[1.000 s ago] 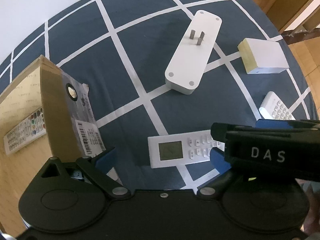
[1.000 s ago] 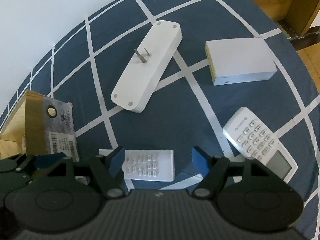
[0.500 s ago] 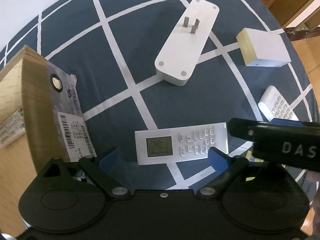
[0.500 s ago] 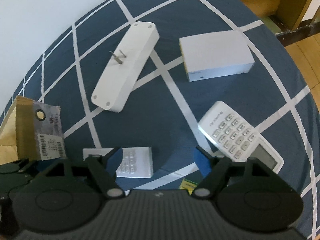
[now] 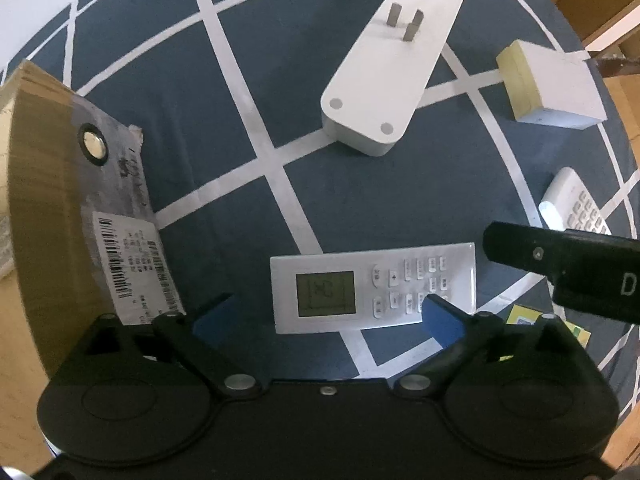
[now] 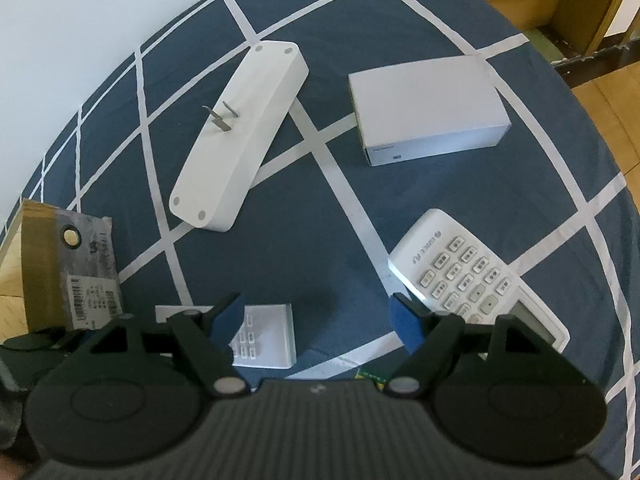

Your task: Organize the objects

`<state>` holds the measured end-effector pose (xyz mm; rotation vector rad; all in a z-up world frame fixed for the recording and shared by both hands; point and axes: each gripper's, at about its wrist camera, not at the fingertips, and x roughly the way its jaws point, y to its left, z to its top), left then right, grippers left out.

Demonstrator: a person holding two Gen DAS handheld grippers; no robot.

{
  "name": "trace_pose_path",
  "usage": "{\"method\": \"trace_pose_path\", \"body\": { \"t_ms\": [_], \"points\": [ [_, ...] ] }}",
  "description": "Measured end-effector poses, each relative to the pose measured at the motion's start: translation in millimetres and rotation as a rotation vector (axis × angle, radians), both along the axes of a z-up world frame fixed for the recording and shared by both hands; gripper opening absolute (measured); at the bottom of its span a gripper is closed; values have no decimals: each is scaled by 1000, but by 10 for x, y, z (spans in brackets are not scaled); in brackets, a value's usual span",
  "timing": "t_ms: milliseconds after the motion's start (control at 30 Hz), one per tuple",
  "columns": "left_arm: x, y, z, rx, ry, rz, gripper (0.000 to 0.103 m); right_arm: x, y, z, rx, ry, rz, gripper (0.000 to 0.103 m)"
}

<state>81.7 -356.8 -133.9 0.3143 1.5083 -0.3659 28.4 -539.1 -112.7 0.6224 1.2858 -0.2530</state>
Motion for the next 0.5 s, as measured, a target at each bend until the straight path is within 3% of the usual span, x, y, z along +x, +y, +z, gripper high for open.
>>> {"method": "trace_pose_path", "body": {
  "t_ms": [333,500],
  "points": [
    [8,51,-126,-68,66,46,103,28,13,-72,12,13,16,78],
    [-14,-26,-120,-96,67,47,99,36,22,-92,13,21,29,78]
  ]
}}
